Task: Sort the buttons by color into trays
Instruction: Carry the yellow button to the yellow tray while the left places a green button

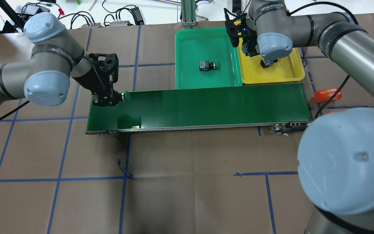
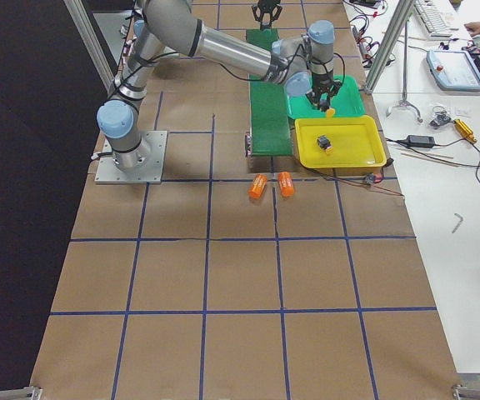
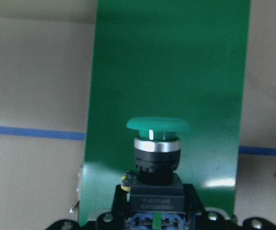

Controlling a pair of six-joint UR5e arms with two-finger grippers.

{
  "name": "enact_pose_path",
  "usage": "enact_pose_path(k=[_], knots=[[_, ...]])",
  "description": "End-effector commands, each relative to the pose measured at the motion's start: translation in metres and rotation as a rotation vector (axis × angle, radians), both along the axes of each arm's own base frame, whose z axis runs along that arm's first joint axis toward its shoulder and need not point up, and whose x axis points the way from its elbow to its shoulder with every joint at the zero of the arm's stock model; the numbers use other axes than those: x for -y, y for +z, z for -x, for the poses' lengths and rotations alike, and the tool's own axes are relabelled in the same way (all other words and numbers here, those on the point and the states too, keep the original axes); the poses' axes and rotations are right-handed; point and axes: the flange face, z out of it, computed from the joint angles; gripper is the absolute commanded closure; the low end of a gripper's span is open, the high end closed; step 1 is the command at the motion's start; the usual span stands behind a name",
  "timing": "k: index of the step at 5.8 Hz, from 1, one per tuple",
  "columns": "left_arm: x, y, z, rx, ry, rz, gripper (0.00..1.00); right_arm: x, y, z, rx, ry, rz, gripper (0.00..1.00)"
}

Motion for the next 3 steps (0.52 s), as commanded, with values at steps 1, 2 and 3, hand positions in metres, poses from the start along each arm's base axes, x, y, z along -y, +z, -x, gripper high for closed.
enact_pose_path(k=[1,2,3], knots=[[-0.008,-0.014,0.005,-0.005,-0.009,-0.016,0.69,0.038,-0.045,0.026,-0.014,0.034,-0.001,0.42],[-0.006,-0.019,0.005,-0.006,-0.003,-0.020,0.26,0.040,-0.038,0.028,-0.013,0.016,0.015,0.00],[-0.004,-0.018,0.005,-0.001,0.023,-0.018,0.02,0.034,-0.019,0.027,0.001,-0.041,0.029,0.00]])
